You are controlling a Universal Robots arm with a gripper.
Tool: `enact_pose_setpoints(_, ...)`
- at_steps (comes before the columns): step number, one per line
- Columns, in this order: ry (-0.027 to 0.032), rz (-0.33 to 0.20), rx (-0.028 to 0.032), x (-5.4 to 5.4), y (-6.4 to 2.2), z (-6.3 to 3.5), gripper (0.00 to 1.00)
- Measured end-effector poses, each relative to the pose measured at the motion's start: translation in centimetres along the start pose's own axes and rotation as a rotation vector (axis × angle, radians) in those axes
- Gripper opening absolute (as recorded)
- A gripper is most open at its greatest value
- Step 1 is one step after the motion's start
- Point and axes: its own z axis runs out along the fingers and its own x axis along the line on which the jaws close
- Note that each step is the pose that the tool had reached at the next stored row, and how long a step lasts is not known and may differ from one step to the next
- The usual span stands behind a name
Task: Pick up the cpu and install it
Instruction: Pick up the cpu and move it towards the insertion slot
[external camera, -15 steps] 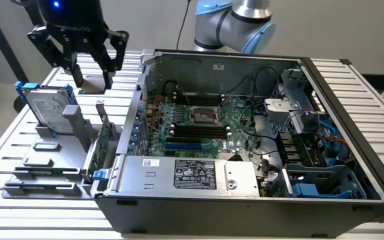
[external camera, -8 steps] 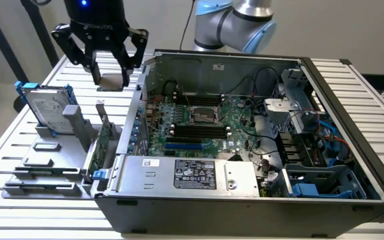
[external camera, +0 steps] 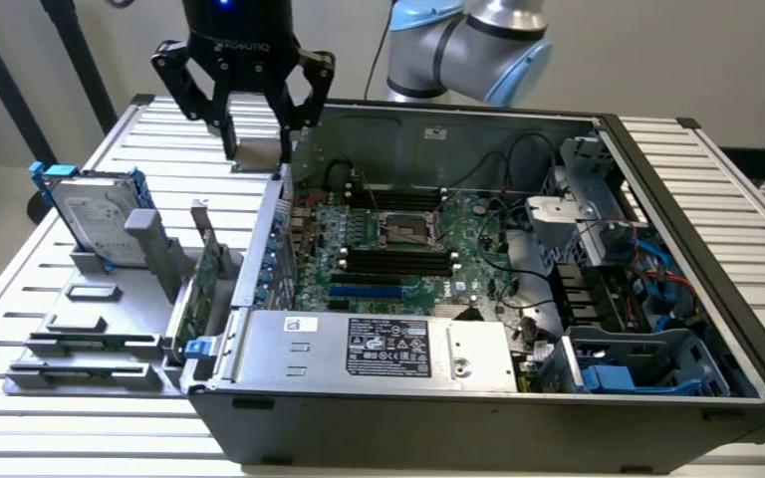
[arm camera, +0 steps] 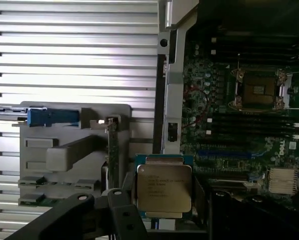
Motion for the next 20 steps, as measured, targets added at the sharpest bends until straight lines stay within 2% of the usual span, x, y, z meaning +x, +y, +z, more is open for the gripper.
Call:
enact_pose_setpoints(9, 0.0000, 0.000, 0.0000, -3.3, 2.15, 0.40, 0.55)
enact_pose_setpoints(20, 0.0000, 0.000, 0.0008, -7.6, 5.45, 2.30, 0.55)
